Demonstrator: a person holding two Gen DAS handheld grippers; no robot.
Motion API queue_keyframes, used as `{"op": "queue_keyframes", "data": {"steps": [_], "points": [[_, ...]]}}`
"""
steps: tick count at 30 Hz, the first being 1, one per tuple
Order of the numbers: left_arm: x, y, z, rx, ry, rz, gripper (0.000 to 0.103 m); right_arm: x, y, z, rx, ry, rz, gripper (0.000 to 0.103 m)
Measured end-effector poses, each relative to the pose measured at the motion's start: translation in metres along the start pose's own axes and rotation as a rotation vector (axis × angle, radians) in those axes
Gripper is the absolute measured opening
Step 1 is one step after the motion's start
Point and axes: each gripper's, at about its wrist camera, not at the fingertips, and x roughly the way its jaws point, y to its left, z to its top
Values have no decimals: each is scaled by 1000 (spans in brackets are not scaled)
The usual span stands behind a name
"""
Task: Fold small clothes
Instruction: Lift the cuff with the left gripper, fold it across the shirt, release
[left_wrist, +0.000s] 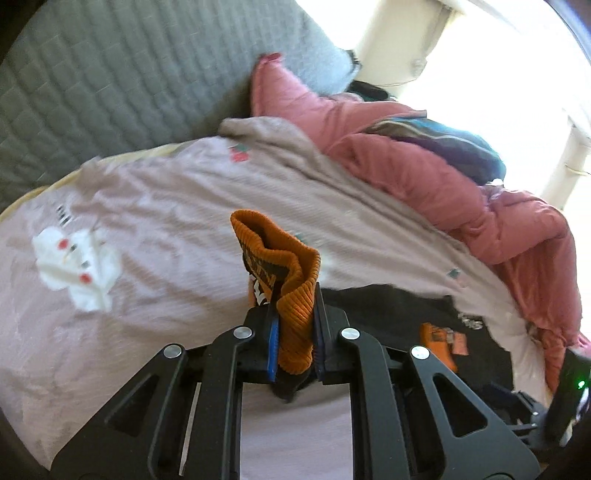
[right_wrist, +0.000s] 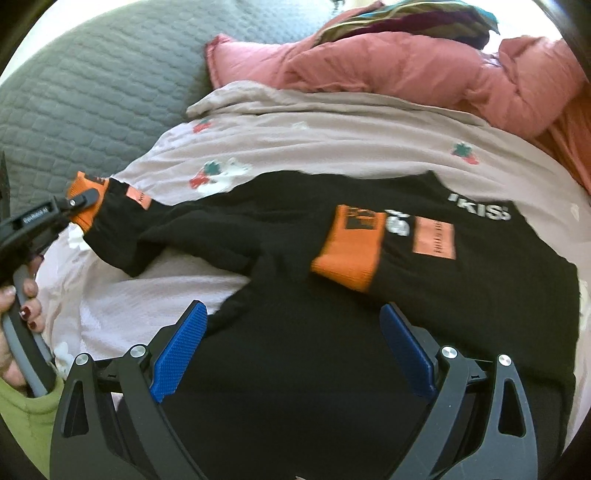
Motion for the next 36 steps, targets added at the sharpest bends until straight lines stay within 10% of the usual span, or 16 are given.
{"op": "queue_keyframes", "data": {"steps": [20,36], "points": [[3,-193,6,243,56,-223,7,-70,-149,-37,318,-125,-54,94],[55,-302,-78,453,276,-381,7,-107,-225,-68,488,-191,-96,94]]}}
